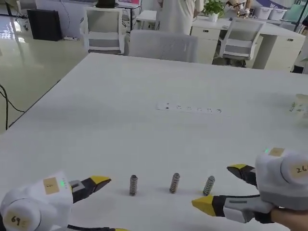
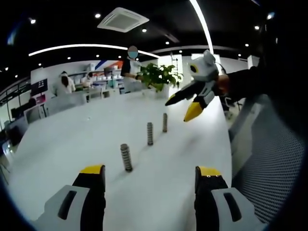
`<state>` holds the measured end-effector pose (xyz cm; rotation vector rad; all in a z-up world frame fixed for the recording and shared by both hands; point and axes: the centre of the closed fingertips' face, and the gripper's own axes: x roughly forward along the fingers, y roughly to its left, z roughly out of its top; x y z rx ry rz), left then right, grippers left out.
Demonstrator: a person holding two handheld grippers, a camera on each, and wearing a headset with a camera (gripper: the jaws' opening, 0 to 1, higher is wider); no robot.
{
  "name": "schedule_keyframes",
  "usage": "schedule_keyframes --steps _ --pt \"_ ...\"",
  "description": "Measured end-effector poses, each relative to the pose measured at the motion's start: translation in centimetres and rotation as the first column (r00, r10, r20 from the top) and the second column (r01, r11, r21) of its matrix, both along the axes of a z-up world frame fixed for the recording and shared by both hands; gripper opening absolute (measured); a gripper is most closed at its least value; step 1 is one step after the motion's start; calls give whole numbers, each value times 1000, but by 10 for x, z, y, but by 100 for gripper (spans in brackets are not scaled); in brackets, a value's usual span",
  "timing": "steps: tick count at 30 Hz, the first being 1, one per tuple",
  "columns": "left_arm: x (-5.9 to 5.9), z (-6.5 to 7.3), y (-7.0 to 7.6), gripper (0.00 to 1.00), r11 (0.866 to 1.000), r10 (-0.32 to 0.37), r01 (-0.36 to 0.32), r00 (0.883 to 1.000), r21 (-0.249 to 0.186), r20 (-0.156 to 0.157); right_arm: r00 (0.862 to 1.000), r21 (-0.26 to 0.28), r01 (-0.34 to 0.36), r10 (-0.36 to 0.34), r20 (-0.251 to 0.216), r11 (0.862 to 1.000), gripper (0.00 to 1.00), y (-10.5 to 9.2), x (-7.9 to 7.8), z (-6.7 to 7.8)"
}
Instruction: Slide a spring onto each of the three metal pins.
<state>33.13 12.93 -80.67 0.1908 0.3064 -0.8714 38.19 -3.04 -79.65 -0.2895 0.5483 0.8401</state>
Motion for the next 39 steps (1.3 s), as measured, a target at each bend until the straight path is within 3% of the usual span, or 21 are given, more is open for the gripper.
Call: schedule_keyframes --steps 14,22,29,39 --pt "3 2 2 72 999 34 -34 999 -38 -11 999 -8 -39 39 4 999 85 -7 -17 -5" --pt "3 0 -1 72 999 25 -25 1000 -40 -19 997 20 -67 66 41 998 85 -10 -17 -8" --pt "5 -2 0 73 998 31 -32 999 -50 -23 998 36 -63 64 -7 997 99 -12 -19 -21" --pt "4 -5 1 72 998 35 -36 999 -56 -30 998 34 -66 66 -21 997 99 -13 -21 -24"
